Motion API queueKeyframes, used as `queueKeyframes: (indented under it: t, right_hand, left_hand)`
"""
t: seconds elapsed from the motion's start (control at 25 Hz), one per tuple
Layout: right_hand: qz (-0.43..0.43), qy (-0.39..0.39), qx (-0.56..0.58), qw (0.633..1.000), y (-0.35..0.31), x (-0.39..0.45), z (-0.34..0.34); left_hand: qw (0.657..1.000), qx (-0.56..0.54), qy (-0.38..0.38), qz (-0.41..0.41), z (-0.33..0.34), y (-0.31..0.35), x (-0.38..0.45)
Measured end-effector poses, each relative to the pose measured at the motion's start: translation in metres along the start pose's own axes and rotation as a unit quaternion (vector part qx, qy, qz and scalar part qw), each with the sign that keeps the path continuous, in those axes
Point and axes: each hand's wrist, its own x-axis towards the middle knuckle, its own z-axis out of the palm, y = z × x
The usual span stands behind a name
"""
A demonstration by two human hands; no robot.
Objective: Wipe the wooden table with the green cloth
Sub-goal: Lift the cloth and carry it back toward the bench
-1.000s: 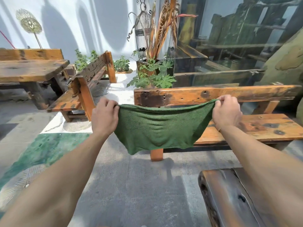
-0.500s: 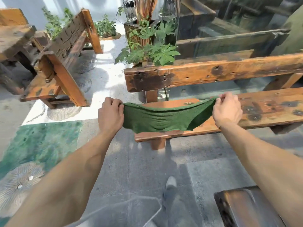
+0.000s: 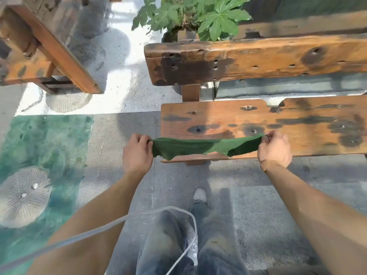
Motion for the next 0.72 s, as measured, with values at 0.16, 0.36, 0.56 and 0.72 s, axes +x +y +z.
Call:
queueKeyframes:
  t: [0.16, 0.36, 0.56, 0.72]
  right_hand:
    - [0.014, -0.041, -0.046, 0.998, 0.006, 0.031, 0.049]
    - [0.026, -0.051, -0.076, 0.995, 0.01, 0.07, 0.112]
    - [0.025, -0.039, -0.07, 0.997, -0.011, 0.137, 0.174]
    - [0.017, -0.037, -0.065, 0.997, -0.031, 0.184, 0.225]
  left_hand:
    - [0.998, 0.017, -0.054, -0.026, 0.049, -0.013, 0.035]
    - [0.995, 0.028, -0.097, 0.004, 0.101, -0.024, 0.09]
    - [0.995, 0.036, -0.093, 0.018, 0.153, -0.033, 0.164]
    - [0.995, 0.038, -0.091, 0.028, 0.199, -0.042, 0.22]
